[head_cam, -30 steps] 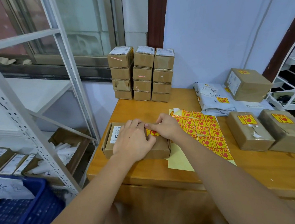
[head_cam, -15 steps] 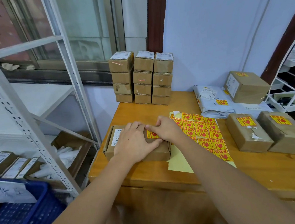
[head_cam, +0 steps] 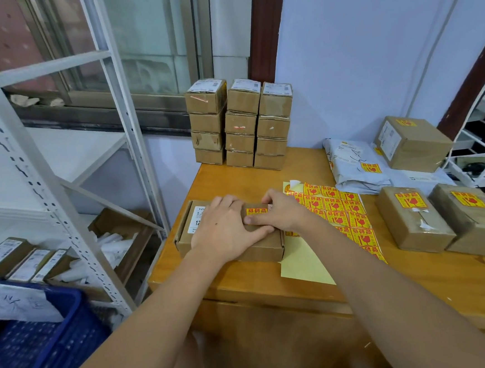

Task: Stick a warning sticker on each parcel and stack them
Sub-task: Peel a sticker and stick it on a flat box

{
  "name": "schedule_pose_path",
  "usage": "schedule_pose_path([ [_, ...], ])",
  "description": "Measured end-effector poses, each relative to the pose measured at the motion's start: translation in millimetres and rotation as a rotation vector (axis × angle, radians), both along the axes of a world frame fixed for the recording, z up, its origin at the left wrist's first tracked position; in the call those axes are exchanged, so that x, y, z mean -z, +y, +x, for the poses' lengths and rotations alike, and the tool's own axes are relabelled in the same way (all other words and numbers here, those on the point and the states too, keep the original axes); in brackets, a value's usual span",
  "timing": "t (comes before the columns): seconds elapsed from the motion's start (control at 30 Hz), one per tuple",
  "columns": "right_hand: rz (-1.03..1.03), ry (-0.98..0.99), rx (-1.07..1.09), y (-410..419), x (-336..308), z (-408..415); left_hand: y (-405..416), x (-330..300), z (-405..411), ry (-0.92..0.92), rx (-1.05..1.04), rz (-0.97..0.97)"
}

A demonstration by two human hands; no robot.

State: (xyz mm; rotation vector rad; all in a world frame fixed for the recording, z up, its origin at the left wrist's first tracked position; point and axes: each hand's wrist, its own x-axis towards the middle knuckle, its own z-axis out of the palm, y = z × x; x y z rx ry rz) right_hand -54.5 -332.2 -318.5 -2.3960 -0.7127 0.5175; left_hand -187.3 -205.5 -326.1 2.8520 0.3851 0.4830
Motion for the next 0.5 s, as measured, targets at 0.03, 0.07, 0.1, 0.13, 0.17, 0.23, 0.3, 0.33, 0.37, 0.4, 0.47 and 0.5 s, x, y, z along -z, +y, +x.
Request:
schedule_pose_path([
  [0.03,-0.013,0.002,-0.012,-1,-1,1,0,0,0,-0.001,0.001,-0.002],
  [0.07,-0.027,0.006,-0.024,-1,-2,1,0,-1,-1,-0.003,0.002,-0.005],
  [0.1,-0.044,0.011,-0.037,-2,-4,1,0,-1,-1,-0.003,0.002,-0.009],
  [0.13,-0.067,0.012,-0.05,-3,-5,1,0,-1,-1,-0.005,0.003,-0.013],
  [0.17,-0.093,0.003,-0.066,-4,-6,2,0,-1,-1,-0.008,0.006,-0.015],
  [0.23,-0.091,-0.02,-0.097,-7,-9,3,0,0,-1,-0.017,0.022,-0.019],
  [0.3,0.034,-0.017,-0.058,-10,-10,5,1,-1,-1,-0.018,0.037,-0.022],
  [0.33,0.089,-0.023,-0.029,-10,-9,6,1,-1,-1,-0.015,0.04,-0.022],
  [0.37,0.12,-0.038,-0.01,-11,-7,6,0,-1,-2,-0.01,0.041,-0.023],
  [0.4,0.126,-0.061,0.0,-11,-5,6,0,-1,-2,-0.006,0.039,-0.022],
  [0.47,0.114,-0.086,0.005,-10,-1,6,-1,-1,-3,-0.004,0.036,-0.021],
  [0.5,0.11,-0.076,0.002,-11,0,7,-1,-2,-3,-0.005,0.037,-0.02],
])
